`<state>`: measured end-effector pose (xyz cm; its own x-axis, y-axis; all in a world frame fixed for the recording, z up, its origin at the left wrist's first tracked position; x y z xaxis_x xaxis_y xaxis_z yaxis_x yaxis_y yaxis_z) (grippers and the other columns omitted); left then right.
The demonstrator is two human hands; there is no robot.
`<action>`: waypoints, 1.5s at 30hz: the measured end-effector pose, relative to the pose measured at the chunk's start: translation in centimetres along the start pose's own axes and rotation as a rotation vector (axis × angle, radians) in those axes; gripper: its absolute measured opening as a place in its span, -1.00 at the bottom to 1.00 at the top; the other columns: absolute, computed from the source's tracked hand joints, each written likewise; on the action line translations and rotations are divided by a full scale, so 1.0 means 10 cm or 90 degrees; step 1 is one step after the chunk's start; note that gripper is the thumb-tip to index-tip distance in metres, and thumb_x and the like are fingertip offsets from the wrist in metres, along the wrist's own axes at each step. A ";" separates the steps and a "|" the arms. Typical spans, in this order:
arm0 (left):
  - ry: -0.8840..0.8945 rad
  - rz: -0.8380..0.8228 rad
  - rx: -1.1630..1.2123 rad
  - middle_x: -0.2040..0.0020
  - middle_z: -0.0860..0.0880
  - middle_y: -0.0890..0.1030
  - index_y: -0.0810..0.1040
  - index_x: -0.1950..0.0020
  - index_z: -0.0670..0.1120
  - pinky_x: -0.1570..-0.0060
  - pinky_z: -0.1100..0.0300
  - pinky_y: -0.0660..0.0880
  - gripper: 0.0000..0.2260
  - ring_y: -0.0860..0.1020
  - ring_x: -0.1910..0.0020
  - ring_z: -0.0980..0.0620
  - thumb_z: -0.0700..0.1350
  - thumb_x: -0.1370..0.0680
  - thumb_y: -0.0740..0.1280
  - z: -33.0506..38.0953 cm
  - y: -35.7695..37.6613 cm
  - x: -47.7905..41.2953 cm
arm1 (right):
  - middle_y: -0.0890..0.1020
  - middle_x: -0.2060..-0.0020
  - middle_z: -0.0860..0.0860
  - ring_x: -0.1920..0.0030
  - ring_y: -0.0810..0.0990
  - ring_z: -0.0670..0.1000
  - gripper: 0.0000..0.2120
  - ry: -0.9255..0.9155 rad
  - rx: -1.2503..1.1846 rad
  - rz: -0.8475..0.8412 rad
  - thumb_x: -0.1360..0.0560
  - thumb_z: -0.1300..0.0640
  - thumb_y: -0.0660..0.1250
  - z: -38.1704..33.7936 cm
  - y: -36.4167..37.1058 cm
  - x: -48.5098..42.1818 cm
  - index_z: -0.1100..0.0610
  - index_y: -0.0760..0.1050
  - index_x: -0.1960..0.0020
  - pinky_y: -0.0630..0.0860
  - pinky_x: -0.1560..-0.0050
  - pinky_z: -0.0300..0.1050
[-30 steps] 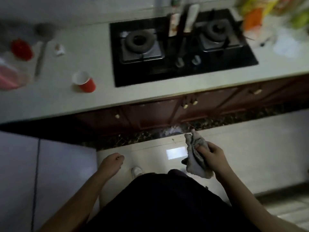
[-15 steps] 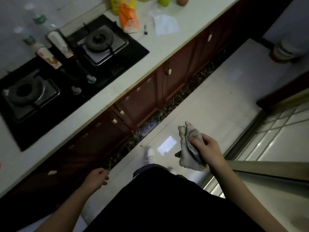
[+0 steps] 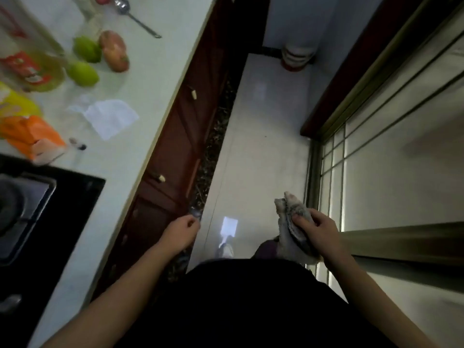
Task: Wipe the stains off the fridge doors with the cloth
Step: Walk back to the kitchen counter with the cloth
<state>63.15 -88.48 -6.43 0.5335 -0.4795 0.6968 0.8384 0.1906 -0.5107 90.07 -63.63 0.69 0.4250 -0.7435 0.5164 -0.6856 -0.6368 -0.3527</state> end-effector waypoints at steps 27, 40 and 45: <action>-0.229 0.043 0.168 0.31 -0.18 0.60 0.58 0.25 -0.18 0.20 0.03 0.49 -0.74 0.55 0.31 -0.08 -0.01 -0.52 0.32 1.39 -1.19 -3.10 | 0.72 0.12 -0.07 0.06 0.68 0.00 -0.95 -0.048 0.057 -0.121 -0.52 0.05 0.49 -2.72 -0.24 -4.36 -0.10 0.65 0.06 0.58 -0.03 -0.06; -0.054 0.101 0.189 0.12 -0.14 0.70 0.64 0.06 -0.13 -0.01 0.00 0.57 -0.80 0.68 0.11 -0.10 -0.05 -0.61 0.29 4.09 -2.58 -4.54 | 0.71 0.22 -0.07 0.24 0.65 -0.12 -0.92 -0.031 0.033 -0.077 -0.53 0.17 0.48 -3.80 -0.37 -6.07 0.01 0.65 0.10 0.53 0.31 -0.41; -0.136 0.170 0.255 0.17 -0.04 0.70 0.63 0.15 -0.02 -0.03 -0.03 0.58 -0.81 0.68 0.13 -0.08 0.02 -0.56 0.31 3.91 -2.64 -4.67 | 0.66 0.30 0.04 0.26 0.60 -0.06 -0.88 -0.062 0.107 -0.207 -0.52 0.12 0.49 -4.26 0.03 -6.81 0.15 0.64 0.13 0.52 0.26 -0.23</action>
<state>20.47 -37.62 -5.82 0.7106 -0.1917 0.6769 0.6245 0.6150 -0.4815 35.73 -4.54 -1.34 0.6643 -0.5072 0.5490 -0.4020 -0.8617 -0.3097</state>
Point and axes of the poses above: each hand's wrist, its own x-axis away from the middle knuckle, its own y-axis out of the palm, z = x × y, the point moved 6 cm from there along -x, towards the middle knuckle
